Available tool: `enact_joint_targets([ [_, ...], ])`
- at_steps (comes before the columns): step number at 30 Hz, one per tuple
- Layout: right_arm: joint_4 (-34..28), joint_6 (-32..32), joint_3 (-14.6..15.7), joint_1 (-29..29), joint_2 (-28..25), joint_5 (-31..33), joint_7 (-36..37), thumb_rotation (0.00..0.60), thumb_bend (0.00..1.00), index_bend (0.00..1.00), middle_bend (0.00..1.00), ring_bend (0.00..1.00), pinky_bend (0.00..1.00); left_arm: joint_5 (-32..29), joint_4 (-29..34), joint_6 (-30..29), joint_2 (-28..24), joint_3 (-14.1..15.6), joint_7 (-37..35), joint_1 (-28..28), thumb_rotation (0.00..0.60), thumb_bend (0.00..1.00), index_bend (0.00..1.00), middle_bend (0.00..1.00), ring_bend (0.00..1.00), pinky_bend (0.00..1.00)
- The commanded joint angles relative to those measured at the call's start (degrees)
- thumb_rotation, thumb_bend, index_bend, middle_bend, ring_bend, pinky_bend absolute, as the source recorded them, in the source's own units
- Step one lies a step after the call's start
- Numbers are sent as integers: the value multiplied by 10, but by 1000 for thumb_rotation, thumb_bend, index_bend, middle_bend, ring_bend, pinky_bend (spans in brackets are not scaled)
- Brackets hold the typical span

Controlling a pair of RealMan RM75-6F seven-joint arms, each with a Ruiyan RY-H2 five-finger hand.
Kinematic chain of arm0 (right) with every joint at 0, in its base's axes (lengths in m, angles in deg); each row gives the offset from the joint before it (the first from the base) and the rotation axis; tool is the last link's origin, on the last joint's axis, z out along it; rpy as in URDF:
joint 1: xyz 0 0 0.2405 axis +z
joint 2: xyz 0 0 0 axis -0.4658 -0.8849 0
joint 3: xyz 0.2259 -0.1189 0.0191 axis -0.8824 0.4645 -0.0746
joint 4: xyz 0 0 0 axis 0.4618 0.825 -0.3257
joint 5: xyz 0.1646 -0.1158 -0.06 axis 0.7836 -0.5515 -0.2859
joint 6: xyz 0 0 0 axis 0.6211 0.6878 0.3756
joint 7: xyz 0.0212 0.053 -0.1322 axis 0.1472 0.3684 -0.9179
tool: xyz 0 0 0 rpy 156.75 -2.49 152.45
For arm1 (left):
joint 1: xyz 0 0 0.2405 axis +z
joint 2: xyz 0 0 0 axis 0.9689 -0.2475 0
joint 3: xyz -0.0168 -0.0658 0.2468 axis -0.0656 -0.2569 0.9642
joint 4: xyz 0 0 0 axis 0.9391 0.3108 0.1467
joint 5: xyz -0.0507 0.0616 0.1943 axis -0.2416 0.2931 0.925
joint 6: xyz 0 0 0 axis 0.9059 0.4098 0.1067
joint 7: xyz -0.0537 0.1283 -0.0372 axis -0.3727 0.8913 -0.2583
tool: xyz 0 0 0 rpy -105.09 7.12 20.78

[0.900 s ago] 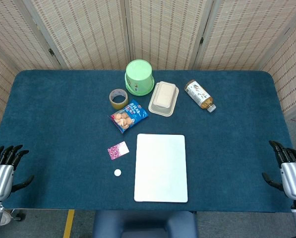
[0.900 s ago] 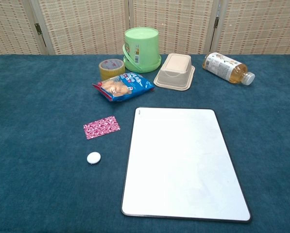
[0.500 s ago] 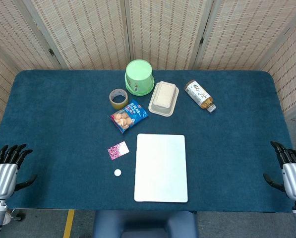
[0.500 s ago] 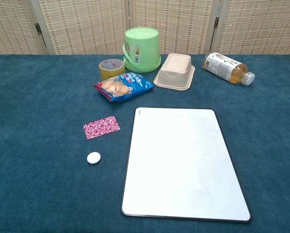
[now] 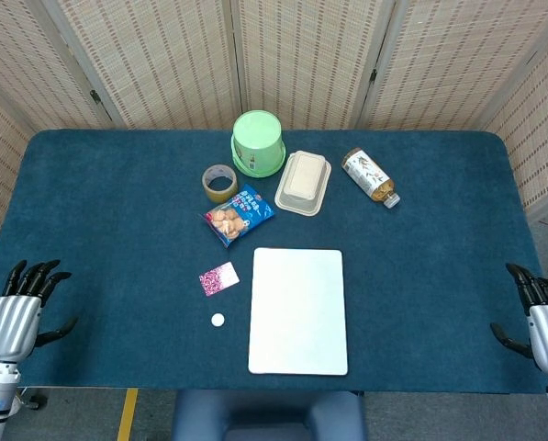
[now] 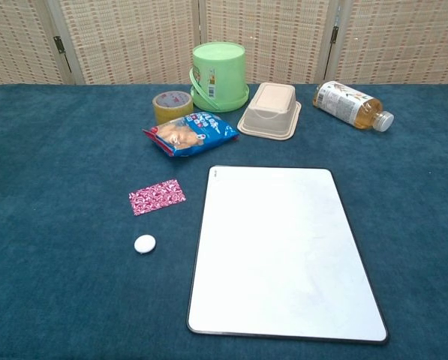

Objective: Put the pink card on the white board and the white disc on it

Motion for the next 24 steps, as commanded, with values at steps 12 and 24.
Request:
enact_joint_targets([
  [12, -7, 4, 0, -4, -6, -2, -3, 600, 246, 63, 141, 206, 159, -29, -4, 154, 26, -44, -8, -127, 600, 274, 289, 177, 169, 0],
  [24, -12, 1, 0, -6, -11, 2, -5, 600, 245, 63, 141, 205, 159, -110, -31, 284, 105, -58, 56, -229, 600, 257, 262, 170, 125, 0],
])
